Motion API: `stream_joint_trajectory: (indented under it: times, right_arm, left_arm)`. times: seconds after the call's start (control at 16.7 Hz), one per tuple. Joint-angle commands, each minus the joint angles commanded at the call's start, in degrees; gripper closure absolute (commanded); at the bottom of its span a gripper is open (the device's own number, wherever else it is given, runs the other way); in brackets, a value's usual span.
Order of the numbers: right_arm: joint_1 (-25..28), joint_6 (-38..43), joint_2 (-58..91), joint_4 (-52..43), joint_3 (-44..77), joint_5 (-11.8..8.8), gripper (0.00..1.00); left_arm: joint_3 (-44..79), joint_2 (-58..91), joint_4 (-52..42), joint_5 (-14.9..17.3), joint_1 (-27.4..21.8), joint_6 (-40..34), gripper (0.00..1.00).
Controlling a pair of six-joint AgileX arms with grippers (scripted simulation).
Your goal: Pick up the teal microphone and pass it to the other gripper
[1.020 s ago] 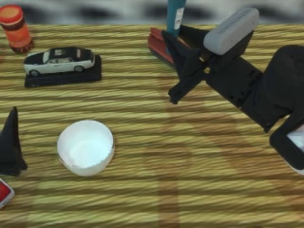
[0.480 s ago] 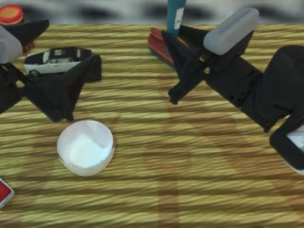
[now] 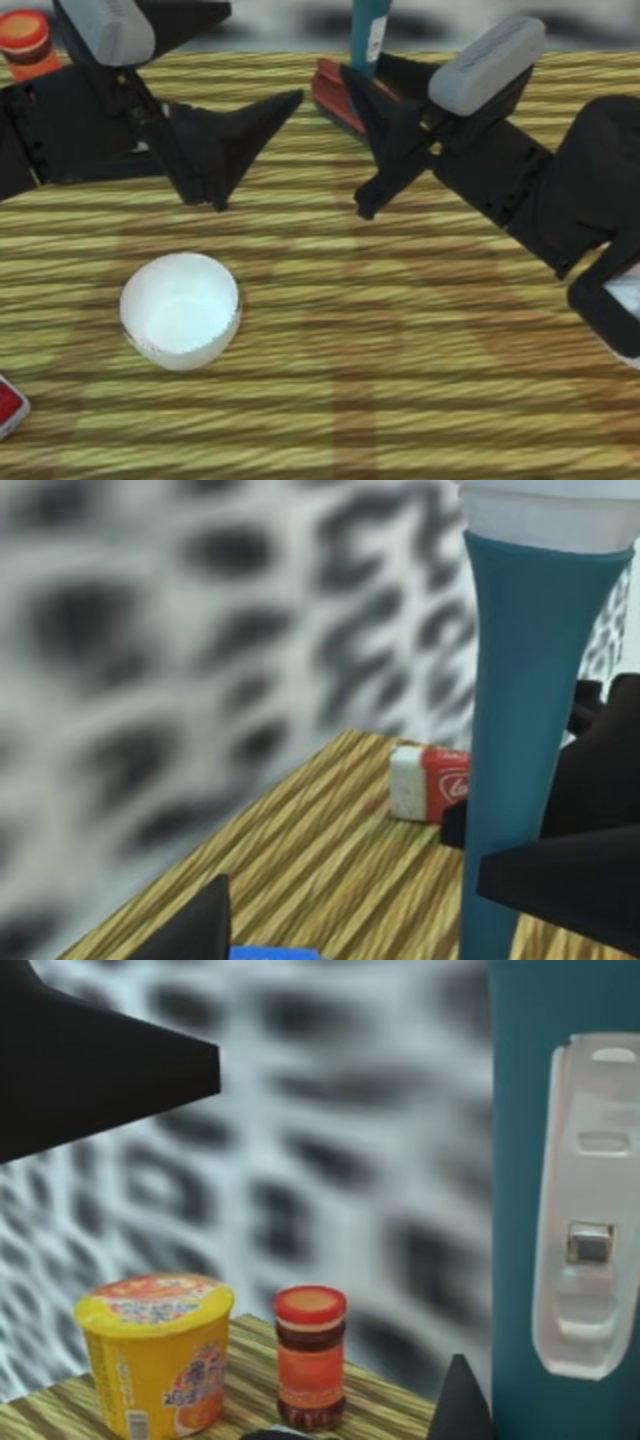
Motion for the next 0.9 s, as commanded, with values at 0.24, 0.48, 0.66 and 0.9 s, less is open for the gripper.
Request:
stream_joint_trajectory:
  times: [0.24,0.48,0.66,0.9]
  right_arm:
    - [0.0,0.0,0.0,0.0,0.0,0.0,1.0]
    - [0.0,0.0,0.0,0.0,0.0,0.0,1.0]
    - [0.0,0.0,0.0,0.0,0.0,0.0,1.0]
    - [0.0,0.0,0.0,0.0,0.0,0.0,1.0]
  left_arm:
    - [-0.25,-0.2,-0.12,-0.12,0.29,-0.04,0.0]
    - [3.12,3.98,1.01,-2.25,-2.29,-0.12,0.0]
    - [8.43,10.9,2.73,-6.12,-6.29,-0.26,0.0]
    - [14.27,18.4,4.51,-10.73,-11.02,-0.45,0.0]
